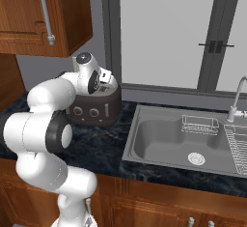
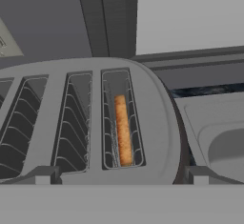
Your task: Start the toaster. Once the lever pops up, take the bread to the plate on the dining counter.
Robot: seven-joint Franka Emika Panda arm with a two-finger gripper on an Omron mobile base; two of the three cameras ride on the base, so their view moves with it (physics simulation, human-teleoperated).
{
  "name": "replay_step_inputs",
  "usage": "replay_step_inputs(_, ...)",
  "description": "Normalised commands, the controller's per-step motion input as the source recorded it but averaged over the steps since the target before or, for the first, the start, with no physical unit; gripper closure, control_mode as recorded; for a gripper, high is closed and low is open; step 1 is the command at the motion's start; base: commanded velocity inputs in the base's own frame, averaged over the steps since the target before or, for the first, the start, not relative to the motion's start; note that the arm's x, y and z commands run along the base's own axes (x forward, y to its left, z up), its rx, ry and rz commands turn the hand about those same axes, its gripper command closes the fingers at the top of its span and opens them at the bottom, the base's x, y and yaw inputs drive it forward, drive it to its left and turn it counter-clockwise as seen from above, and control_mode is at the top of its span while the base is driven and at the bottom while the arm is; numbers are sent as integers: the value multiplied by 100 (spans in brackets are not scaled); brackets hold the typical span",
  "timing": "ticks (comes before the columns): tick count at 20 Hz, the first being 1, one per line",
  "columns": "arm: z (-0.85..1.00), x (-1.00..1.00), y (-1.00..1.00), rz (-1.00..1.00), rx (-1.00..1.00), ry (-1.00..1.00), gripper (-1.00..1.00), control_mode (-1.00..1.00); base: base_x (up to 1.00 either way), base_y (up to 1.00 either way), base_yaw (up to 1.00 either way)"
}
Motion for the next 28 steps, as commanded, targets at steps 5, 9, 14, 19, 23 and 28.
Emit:
replay_step_inputs(5,0,0,0,0,0,0,-100,-100,0,0,0)
replay_step_inputs(9,0,0,0,0,0,0,-100,-100,0,0,0)
replay_step_inputs(14,0,0,0,0,0,0,-100,-100,0,0,0)
replay_step_inputs(19,0,0,0,0,0,0,-100,-100,0,0,0)
replay_step_inputs(23,0,0,0,0,0,0,-100,-100,0,0,0)
replay_step_inputs(28,0,0,0,0,0,0,-100,-100,0,0,0)
